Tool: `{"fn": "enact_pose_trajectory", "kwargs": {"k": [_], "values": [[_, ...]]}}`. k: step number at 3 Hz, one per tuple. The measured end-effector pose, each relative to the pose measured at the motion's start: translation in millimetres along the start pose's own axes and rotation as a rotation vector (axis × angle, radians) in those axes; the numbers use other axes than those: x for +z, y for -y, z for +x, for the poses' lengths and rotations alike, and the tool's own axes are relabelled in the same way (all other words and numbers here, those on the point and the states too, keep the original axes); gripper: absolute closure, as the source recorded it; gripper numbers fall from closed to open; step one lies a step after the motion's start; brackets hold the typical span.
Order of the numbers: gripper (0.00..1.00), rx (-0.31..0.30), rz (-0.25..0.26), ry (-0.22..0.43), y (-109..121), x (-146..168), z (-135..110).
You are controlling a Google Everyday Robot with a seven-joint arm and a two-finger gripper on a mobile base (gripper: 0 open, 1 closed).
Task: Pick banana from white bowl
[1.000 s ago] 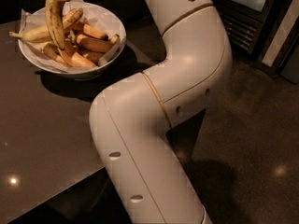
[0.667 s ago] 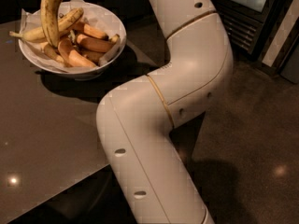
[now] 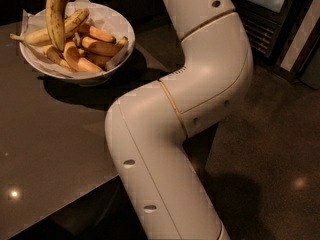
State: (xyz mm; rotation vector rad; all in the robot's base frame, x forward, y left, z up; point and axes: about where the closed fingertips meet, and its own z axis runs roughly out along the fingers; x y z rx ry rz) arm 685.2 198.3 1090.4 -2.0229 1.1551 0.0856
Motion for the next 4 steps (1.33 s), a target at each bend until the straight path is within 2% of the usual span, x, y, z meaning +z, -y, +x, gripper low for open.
{"fn": "enact_pose_trajectory", "kwargs": {"k": [1, 2, 3, 4], "values": [[1.0, 0.091, 0.015, -0.025, -8.8, -17.4, 6.6], [1.0, 0.09, 0.051, -0.011, -5.3, -23.9, -5.7], [1.0, 0.091, 0.054, -0.008, -3.5, -21.1, -5.5], [1.0, 0.159, 0.044, -0.008, -13.0, -28.0, 0.9]]}}
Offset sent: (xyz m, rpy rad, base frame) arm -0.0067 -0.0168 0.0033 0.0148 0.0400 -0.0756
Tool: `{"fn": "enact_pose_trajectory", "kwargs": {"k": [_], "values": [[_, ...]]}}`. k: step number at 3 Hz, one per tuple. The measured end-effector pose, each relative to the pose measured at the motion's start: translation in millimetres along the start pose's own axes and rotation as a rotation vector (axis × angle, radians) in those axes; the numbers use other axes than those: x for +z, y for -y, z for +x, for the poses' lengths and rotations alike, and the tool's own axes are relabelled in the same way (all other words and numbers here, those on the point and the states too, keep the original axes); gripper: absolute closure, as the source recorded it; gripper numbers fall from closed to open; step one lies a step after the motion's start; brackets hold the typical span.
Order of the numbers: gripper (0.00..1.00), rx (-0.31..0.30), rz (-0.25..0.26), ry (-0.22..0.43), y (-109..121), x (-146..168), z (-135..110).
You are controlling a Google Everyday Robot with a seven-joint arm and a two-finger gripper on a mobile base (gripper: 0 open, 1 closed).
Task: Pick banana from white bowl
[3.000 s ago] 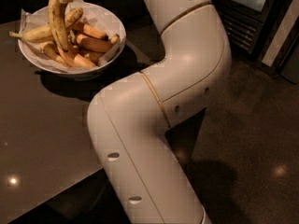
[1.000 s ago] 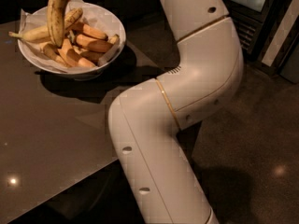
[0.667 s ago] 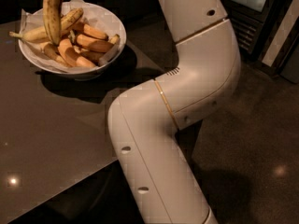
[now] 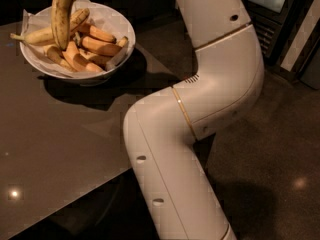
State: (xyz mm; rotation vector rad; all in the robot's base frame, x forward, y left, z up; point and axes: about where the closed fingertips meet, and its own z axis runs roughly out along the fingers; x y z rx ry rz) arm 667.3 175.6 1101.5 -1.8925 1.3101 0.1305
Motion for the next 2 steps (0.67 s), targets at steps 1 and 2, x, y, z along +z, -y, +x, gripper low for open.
{"fn": "enact_pose_trajectory", "kwargs": {"k": [1, 2], "values": [[1.0, 0.121, 0.004, -0.003, -17.9, -13.6, 19.2], [1.0, 0.207, 0.025, -0.008, -40.3, -30.0, 27.5]]}}
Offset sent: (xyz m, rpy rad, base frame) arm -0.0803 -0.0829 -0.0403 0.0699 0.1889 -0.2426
